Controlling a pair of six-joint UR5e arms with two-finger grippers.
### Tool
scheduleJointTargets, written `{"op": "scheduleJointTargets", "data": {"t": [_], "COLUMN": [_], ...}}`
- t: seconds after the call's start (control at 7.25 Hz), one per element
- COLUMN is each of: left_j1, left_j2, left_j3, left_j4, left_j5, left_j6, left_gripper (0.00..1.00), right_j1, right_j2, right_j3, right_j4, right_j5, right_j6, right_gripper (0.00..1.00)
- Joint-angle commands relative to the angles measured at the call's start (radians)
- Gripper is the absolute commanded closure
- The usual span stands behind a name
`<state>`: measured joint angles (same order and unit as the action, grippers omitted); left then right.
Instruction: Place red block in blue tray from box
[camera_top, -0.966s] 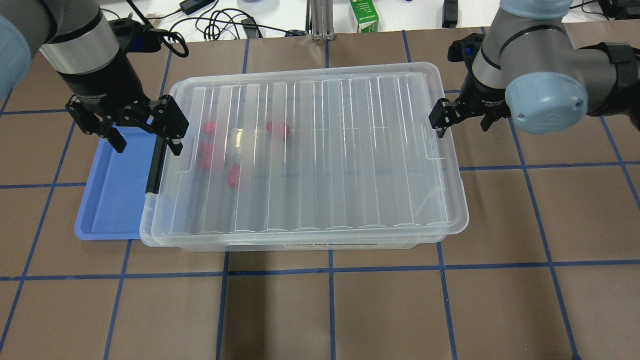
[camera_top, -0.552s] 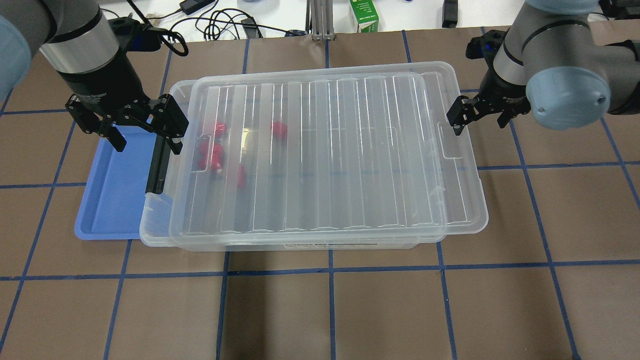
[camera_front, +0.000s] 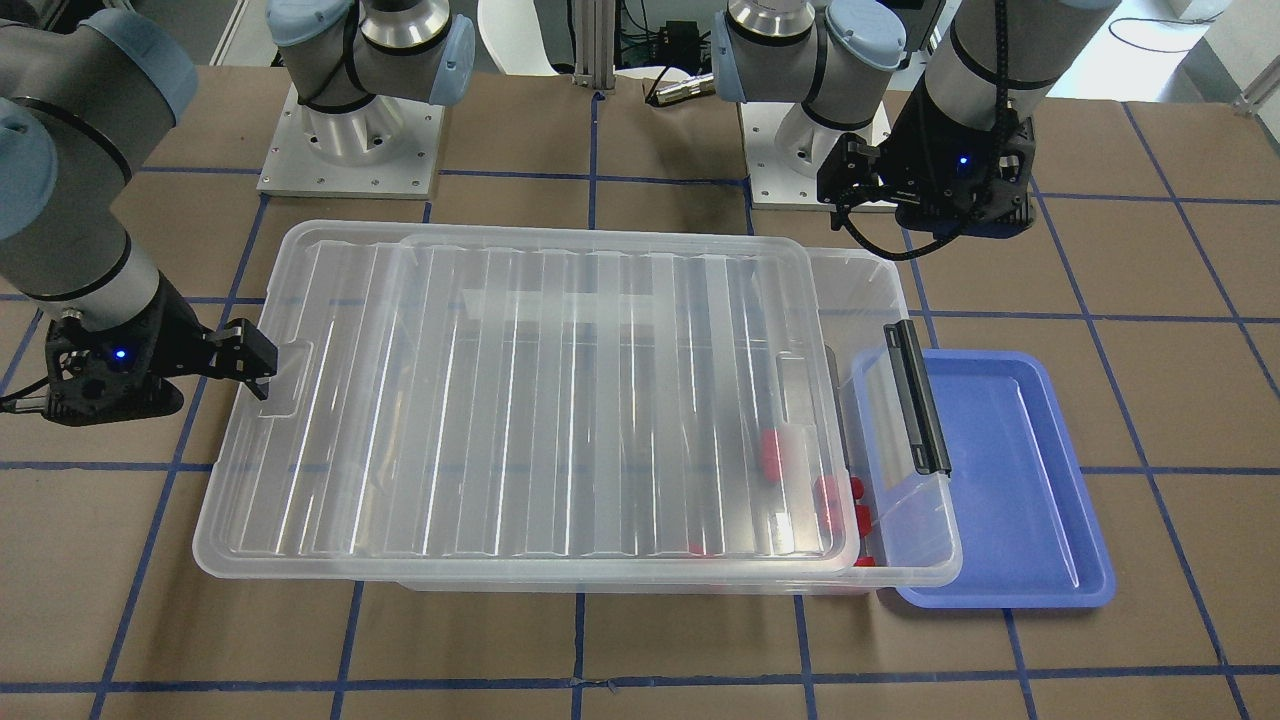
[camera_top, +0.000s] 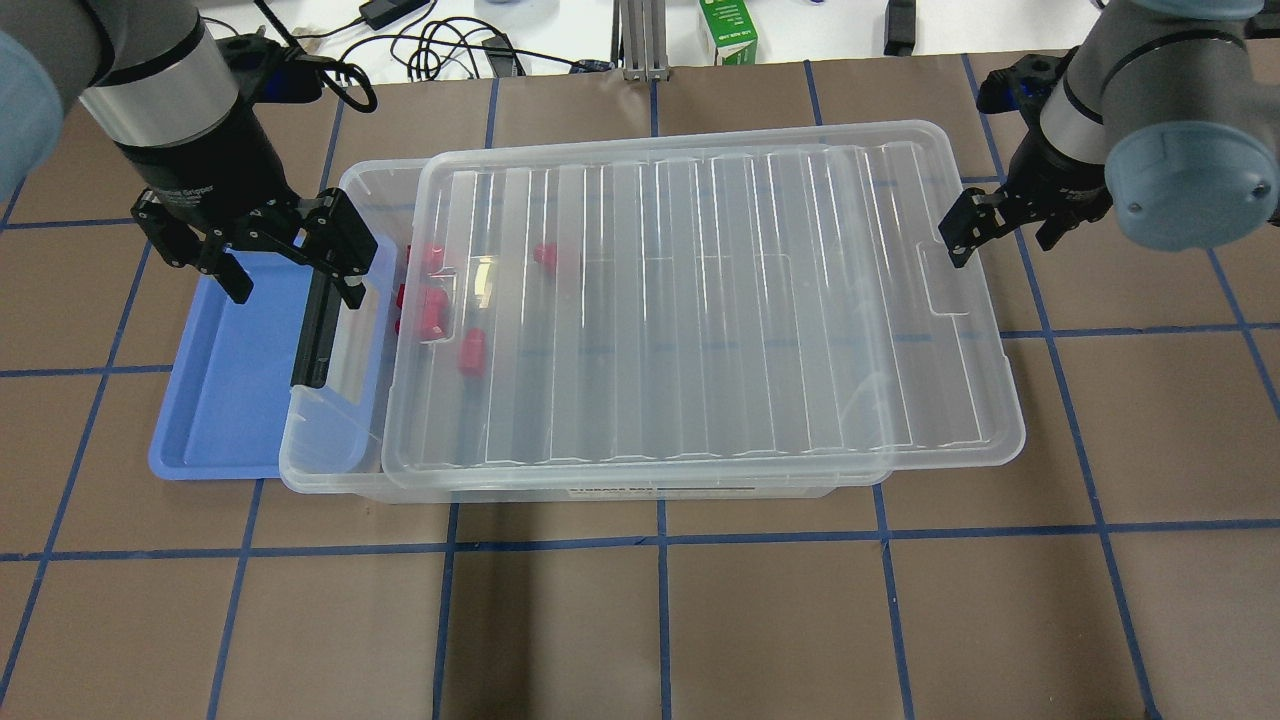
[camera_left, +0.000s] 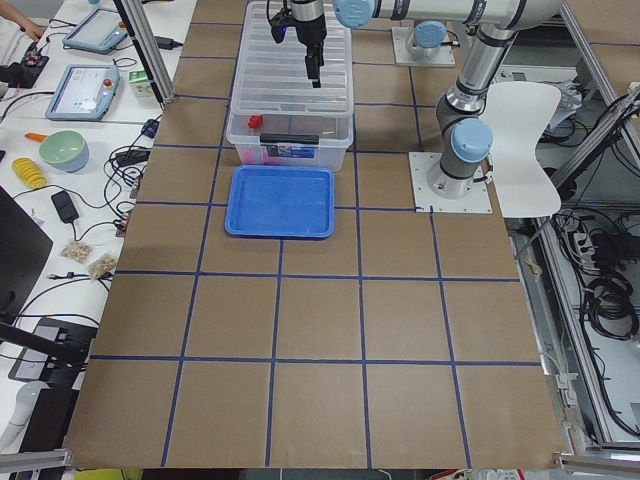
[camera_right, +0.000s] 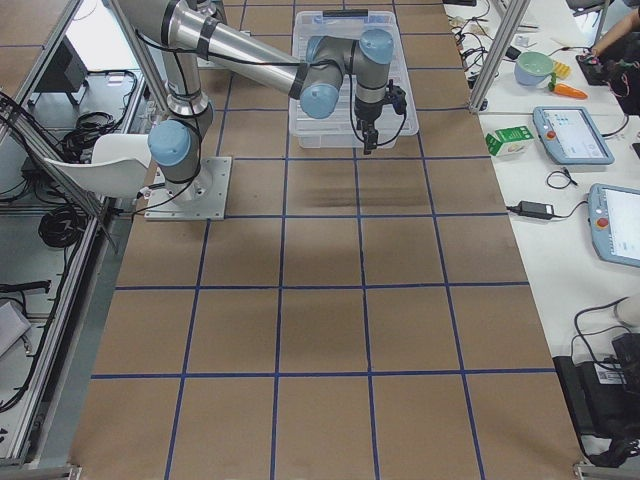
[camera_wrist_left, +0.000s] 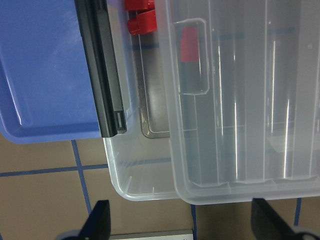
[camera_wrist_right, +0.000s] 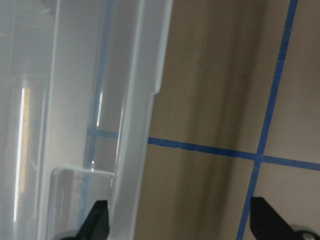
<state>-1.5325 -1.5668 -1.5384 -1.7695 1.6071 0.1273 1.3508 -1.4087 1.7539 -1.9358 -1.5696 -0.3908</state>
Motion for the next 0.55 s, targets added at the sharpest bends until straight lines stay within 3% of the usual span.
{"op": "scheduleJointTargets", "data": {"t": [0.0,0.41], "left_j1": [0.0,0.003], "left_j2": [-0.001,-0.019], "left_j3": [0.001,0.0], "left_j4": [-0.001,0.05], "left_j5": [0.004,-0.006], "left_j6": [-0.002,0.003], "left_gripper": [0.0,0.0], "right_j1": [-0.048,-0.129], "right_j2": [-0.001,-0.003], "right_j3": [-0.004,-0.007], "right_j4": [0.0,0.009], "right_j5": [0.002,0.006], "right_j6": [-0.08,-0.216], "right_gripper": [0.0,0.0]}}
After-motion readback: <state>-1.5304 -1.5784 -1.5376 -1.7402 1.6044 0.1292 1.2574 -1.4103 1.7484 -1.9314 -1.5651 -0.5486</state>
